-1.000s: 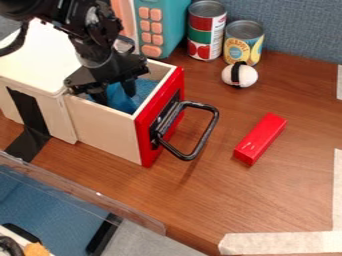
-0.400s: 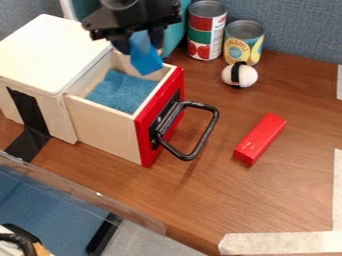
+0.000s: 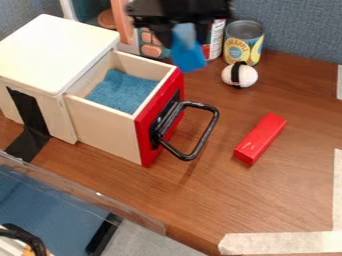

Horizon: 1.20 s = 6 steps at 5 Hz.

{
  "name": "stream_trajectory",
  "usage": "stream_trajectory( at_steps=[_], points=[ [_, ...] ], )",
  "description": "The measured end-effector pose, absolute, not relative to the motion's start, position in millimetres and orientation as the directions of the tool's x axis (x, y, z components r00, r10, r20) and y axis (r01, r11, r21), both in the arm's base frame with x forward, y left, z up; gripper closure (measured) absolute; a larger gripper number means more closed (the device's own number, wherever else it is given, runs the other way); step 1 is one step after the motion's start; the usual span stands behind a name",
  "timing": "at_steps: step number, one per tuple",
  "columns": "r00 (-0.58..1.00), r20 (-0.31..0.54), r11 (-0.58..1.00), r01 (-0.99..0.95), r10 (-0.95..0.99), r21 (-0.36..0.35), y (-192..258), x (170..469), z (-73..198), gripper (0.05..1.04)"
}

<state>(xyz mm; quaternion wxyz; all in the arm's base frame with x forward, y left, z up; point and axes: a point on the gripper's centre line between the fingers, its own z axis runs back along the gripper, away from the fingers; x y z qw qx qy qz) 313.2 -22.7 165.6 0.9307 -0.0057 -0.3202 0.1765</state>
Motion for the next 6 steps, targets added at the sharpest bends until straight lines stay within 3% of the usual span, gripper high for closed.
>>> stream_trajectory(
  at_steps=[1,3,6],
  points=[
    [0.817,0.540,0.974,-0.226,0.199,-0.018,-57.0,311.8,151.9,0.534],
    [0.870,0.494,0.956,-0.137,-0.011,0.261,-103.6,304.0,107.5,0.534],
    [0.879,0.457,0.940,-0.032,-0.135,0.339,-129.8,282.8,70.2,0.534]
  ],
)
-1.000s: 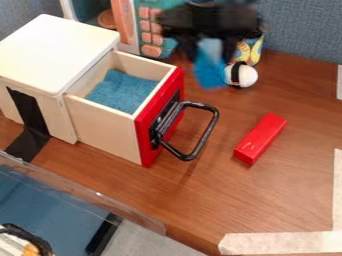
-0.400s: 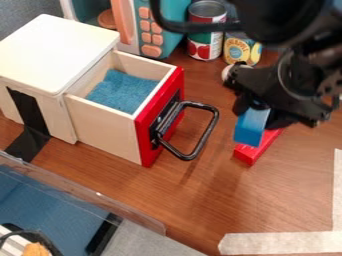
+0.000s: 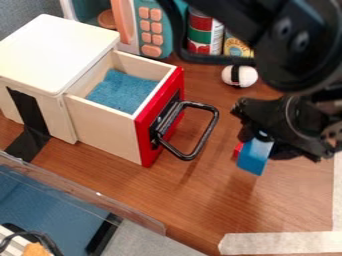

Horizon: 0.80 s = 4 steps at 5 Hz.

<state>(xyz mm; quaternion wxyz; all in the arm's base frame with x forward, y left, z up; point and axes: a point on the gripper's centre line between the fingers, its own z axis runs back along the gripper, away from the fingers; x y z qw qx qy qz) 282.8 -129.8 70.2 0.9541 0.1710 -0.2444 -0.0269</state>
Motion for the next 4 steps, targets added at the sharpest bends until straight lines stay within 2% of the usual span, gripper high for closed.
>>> stream_trajectory(
  at_steps=[2,3,4],
  points=[
    [0.895,0.409,0.928,0.013,-0.177,0.373,-134.5,269.5,44.4,0.534],
    [0.898,0.400,0.931,0.028,-0.183,0.363,-136.4,268.4,38.2,0.534],
    [0.900,0.399,0.938,0.028,-0.173,0.344,-134.1,270.4,35.5,0.487]
  ],
)
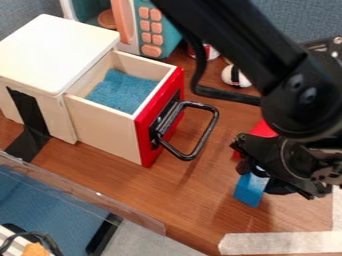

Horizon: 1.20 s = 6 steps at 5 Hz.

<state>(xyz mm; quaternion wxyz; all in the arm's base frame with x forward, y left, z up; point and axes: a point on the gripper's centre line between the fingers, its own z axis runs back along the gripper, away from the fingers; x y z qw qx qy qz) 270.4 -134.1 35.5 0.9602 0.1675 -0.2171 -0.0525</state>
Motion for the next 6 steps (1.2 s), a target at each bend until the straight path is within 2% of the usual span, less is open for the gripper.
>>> stream_trajectory(
  at_steps=[1,2,3,4,5,6],
  points=[
    [0.906,0.391,0.940,0.023,-0.164,0.342,-131.3,270.8,34.7,0.181],
    [0.908,0.386,0.940,0.026,-0.165,0.340,-131.3,270.4,34.3,0.070],
    [0.911,0.377,0.942,0.032,-0.165,0.335,-131.8,269.3,33.8,0.075],
    [0.905,0.401,0.962,0.029,-0.141,0.272,-134.5,270.0,48.8,0.081],
    [0.916,0.400,0.997,-0.008,-0.021,0.071,-119.3,274.6,63.5,0.082],
    [0.912,0.407,0.998,-0.018,0.043,-0.064,-108.9,277.2,78.0,0.082]
  ],
)
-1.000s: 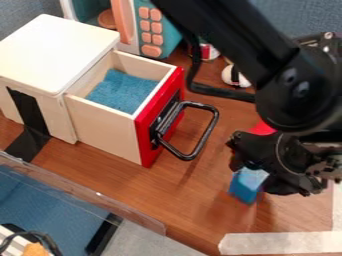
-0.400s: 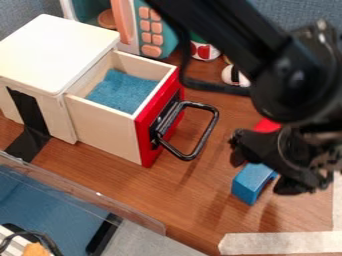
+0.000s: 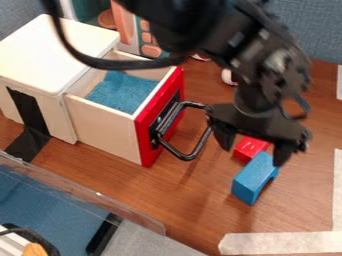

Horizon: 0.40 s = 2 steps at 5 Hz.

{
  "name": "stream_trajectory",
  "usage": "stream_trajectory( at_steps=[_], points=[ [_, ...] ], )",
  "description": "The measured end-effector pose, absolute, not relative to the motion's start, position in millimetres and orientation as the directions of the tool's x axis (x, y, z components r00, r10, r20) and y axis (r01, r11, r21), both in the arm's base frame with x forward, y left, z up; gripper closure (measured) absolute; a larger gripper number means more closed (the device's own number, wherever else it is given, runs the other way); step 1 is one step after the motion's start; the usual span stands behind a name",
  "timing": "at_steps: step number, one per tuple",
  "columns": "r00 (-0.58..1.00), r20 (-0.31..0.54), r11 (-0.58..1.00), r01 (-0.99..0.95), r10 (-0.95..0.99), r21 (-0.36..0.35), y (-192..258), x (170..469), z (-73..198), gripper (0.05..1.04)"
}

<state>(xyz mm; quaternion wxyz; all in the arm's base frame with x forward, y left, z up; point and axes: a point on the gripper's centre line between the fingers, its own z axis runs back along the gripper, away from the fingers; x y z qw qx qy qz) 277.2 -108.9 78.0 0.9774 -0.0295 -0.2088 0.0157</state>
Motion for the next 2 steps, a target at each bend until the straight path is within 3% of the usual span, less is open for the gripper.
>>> stream_trajectory(
  at_steps=[1,2],
  points=[
    [0.907,0.411,0.993,-0.061,0.097,-0.101,-90.5,279.2,91.3,0.082],
    [0.907,0.412,0.996,-0.081,0.088,-0.036,-76.0,271.5,108.4,0.082]
  ],
)
